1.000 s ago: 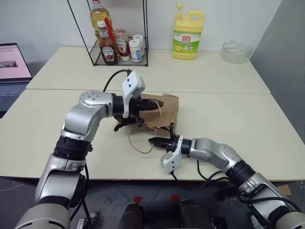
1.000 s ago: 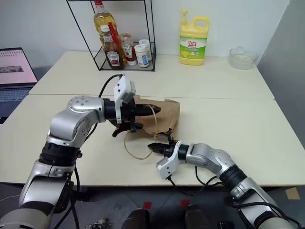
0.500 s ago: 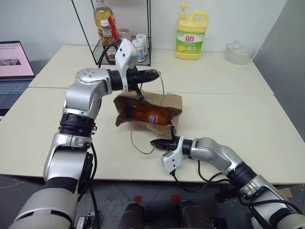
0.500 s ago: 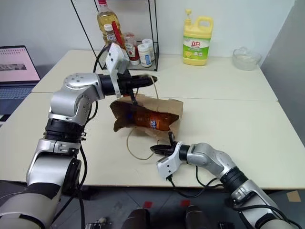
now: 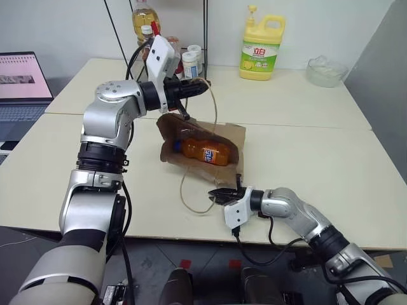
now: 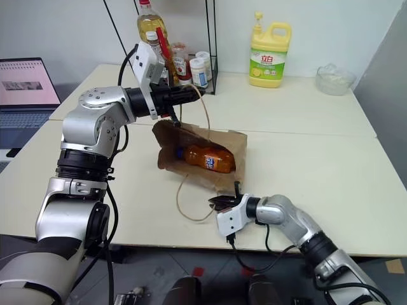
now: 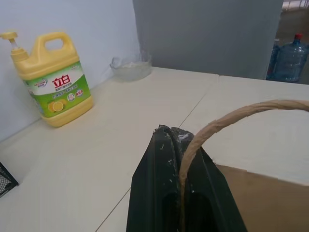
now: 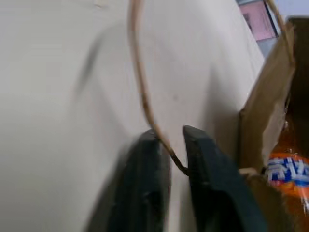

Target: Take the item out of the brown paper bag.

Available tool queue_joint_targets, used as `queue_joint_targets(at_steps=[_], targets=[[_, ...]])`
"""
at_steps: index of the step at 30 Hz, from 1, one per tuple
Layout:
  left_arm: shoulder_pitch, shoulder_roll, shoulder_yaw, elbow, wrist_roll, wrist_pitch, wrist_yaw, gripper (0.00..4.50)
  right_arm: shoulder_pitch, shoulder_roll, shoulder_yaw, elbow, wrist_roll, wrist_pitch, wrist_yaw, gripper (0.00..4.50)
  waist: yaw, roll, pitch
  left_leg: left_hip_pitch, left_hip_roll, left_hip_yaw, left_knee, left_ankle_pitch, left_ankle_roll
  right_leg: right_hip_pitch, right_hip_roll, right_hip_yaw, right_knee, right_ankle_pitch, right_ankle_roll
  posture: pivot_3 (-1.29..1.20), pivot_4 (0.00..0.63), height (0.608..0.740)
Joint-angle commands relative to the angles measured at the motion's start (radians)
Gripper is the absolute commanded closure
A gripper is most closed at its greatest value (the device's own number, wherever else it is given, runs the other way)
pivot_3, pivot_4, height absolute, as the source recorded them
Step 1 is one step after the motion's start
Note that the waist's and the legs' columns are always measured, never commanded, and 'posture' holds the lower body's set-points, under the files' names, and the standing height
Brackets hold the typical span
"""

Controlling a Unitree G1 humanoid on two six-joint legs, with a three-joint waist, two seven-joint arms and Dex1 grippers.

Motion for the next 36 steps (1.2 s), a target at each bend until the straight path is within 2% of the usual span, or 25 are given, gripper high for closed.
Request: queue_joint_targets(at_steps=[1,3,8,9,15,20,26,33,36], targets=[[-0.004,-0.002,0.029,-0.049,-0.023,0.002,-0.008,4.50,0.065,-0.008,-0.014,-0.098,0.183,0.185,0.178,2.54,0.000,0.000,0.000,0.000,0.000,0.000,0.000,0.000,0.000,0.000,0.000,0.000,0.000,0.000,0.000,0.00,0.150,0.740],[-0.004,-0.002,0.030,-0.049,-0.022,0.003,-0.010,4.50,0.083,-0.012,-0.042,-0.187,0.272,0.287,0.232,1.84,-0.001,0.000,0.000,0.000,0.000,0.000,0.000,0.000,0.000,0.000,0.000,0.000,0.000,0.000,0.000,0.00,0.150,0.740],[-0.002,-0.008,0.029,-0.040,-0.018,-0.003,-0.015,4.50,0.105,-0.037,-0.110,-0.345,0.380,0.457,0.278,0.09,-0.002,0.001,0.001,-0.001,0.000,0.000,0.000,0.000,0.000,-0.001,0.000,0.000,0.001,0.000,0.000,0.00,0.150,0.740],[-0.002,-0.009,0.029,-0.041,-0.019,-0.002,-0.017,4.50,0.109,-0.050,-0.137,-0.370,0.417,0.493,0.291,0.04,-0.002,0.001,0.001,-0.001,0.000,0.000,0.000,0.000,0.000,-0.002,0.000,0.000,0.001,0.000,0.000,0.00,0.150,0.740],[-0.007,-0.006,0.030,-0.036,-0.017,-0.001,-0.022,4.50,0.094,-0.138,-0.302,-0.553,0.599,0.767,0.303,0.04,-0.002,0.001,0.002,-0.002,0.000,0.000,0.000,0.000,0.000,-0.002,0.000,0.000,0.000,0.000,0.000,0.00,0.150,0.740],[0.000,-0.003,0.029,-0.042,-0.015,-0.001,-0.023,4.50,0.008,-0.099,-0.387,-0.697,0.689,0.995,0.180,0.04,-0.009,0.001,0.002,-0.002,0.001,0.000,-0.001,0.000,0.000,-0.003,0.001,0.000,0.001,0.000,0.000,0.00,0.150,0.740],[-0.010,-0.007,0.026,-0.029,-0.010,-0.008,-0.022,4.50,-0.121,-0.007,-0.340,-0.745,0.700,1.203,0.034,0.04,-0.011,0.001,0.002,-0.004,0.001,0.000,-0.001,0.000,0.000,-0.006,0.002,0.000,0.001,0.000,0.000,0.00,0.150,0.740],[-0.021,-0.016,0.026,-0.016,-0.008,-0.017,-0.018,4.50,-0.229,0.049,-0.227,-0.623,0.602,1.226,-0.054,0.04,-0.011,0.001,0.002,-0.010,0.001,0.000,-0.001,0.000,0.000,-0.012,0.001,0.000,0.002,0.000,0.000,0.00,0.150,0.740],[-0.018,-0.015,0.027,-0.020,-0.009,-0.019,-0.019,4.50,-0.258,0.082,-0.205,-0.587,0.577,1.215,-0.078,1.00,-0.012,0.001,0.002,-0.018,0.001,-0.001,0.001,0.000,0.000,-0.022,0.002,0.000,0.004,0.000,0.000,0.00,0.150,0.740]])
